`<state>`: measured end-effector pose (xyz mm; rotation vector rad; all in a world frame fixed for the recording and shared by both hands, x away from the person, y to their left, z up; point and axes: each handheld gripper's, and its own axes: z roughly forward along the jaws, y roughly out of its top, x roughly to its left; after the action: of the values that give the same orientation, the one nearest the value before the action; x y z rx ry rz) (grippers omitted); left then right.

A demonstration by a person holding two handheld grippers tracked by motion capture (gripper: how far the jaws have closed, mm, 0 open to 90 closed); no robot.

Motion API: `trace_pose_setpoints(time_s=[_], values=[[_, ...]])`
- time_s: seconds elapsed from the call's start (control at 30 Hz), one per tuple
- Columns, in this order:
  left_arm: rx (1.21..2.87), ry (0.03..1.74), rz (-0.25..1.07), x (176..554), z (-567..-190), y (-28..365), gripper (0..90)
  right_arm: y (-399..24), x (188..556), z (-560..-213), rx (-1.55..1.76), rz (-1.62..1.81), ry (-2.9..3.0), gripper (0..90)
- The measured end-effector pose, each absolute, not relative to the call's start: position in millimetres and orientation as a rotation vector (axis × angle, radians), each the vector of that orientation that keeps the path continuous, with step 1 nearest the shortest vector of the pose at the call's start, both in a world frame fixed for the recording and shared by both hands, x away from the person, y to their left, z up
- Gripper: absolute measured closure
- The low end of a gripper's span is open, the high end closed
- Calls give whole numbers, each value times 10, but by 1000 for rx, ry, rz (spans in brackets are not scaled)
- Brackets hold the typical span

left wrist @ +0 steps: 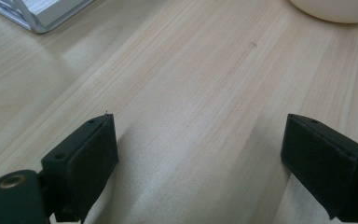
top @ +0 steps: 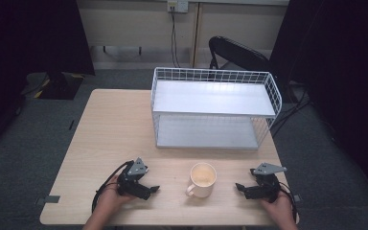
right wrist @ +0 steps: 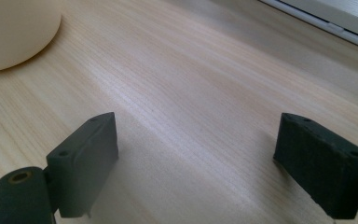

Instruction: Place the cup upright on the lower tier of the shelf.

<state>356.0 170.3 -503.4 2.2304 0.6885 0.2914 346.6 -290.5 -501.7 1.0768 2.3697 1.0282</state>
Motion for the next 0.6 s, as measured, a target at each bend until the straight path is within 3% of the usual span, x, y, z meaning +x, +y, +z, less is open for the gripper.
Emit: trace_pose_setpoints(time_s=[0.6], values=[[2230, 688, 289, 3562, -5034, 1704, 103, -2791, 3467, -4929, 1133, 973, 2404, 150]])
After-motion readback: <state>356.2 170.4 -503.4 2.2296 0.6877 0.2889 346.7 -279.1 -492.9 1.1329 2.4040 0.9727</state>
